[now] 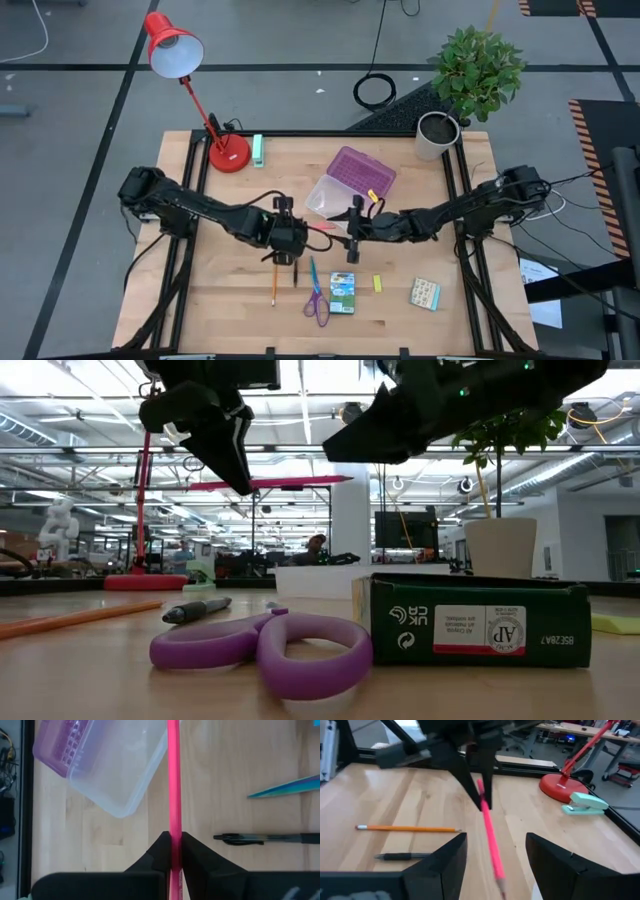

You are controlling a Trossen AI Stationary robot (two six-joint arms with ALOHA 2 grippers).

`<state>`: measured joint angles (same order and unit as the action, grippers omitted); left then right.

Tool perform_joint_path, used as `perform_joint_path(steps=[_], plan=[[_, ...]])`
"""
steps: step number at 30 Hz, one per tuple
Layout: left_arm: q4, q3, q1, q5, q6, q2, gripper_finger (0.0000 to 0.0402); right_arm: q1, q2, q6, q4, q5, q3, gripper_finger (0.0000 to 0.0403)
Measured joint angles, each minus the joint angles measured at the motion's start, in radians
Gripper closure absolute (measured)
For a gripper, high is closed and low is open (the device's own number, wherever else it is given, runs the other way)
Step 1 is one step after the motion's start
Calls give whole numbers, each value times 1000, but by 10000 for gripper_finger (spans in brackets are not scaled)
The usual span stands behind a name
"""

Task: Pack school essentials
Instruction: Put the pink pencil into the purple supply box

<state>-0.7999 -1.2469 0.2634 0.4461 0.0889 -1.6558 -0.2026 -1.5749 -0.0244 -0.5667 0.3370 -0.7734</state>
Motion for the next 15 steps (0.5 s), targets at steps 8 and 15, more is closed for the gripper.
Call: perform_joint_path(steps=[8,15], plan=[[40,0,0,0,-6,0,367,11,-66,9,-38,-55,-1,223],[42,0,0,0,-6,0,367,14,-76,1,-50,-52,0,269]])
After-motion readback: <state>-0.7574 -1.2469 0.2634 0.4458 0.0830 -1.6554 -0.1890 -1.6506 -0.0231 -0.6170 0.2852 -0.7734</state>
